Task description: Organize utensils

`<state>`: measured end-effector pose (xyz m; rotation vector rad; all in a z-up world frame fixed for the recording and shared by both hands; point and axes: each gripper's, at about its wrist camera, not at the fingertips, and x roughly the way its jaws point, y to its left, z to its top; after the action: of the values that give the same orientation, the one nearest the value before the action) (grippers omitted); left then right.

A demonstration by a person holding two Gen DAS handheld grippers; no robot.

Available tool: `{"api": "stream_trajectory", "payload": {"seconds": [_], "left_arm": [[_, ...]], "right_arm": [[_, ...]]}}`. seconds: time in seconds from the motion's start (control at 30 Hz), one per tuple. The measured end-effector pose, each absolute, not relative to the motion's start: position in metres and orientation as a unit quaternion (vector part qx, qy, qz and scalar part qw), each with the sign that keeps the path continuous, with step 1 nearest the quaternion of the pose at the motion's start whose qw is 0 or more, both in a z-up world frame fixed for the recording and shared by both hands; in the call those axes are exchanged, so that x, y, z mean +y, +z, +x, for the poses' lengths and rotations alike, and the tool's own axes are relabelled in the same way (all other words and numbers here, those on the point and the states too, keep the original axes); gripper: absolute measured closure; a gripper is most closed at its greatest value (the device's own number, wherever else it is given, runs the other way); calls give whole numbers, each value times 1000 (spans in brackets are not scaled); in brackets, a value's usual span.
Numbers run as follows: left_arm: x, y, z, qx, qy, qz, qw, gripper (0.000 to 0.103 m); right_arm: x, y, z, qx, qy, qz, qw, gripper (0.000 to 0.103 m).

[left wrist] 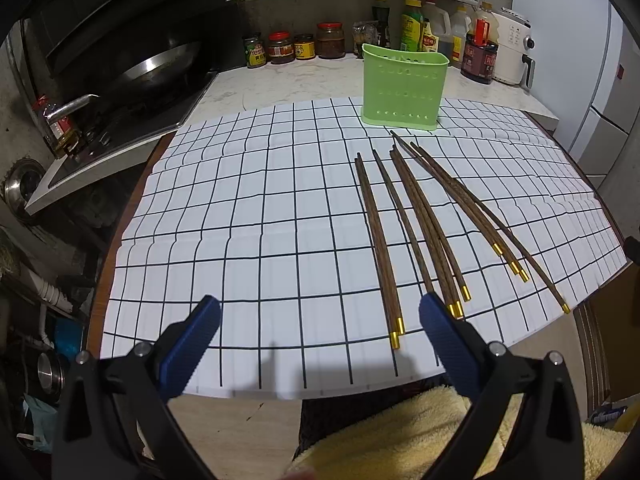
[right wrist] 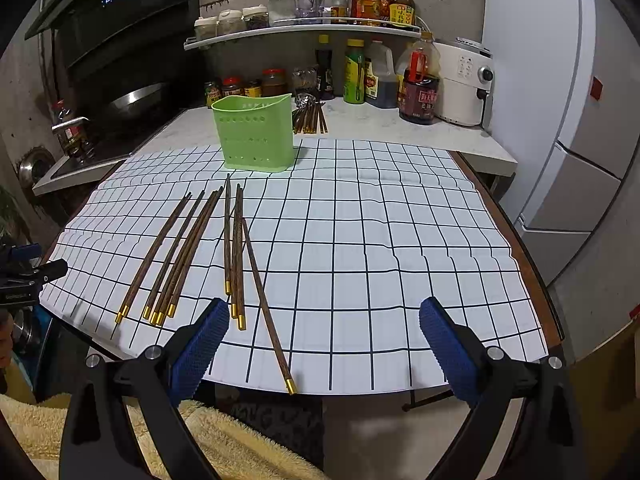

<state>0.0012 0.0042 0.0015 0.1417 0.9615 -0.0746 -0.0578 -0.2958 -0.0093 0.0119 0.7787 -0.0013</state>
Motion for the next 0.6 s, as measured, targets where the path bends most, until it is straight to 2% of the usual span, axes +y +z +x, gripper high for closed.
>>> {"api": "stream_trajectory", "payload": {"seconds": [0.6], "left_arm": [[4, 1, 1, 462, -35, 67, 884, 6]], "right_arm": [[-301, -7, -57, 376, -2, 11, 926, 8]]}}
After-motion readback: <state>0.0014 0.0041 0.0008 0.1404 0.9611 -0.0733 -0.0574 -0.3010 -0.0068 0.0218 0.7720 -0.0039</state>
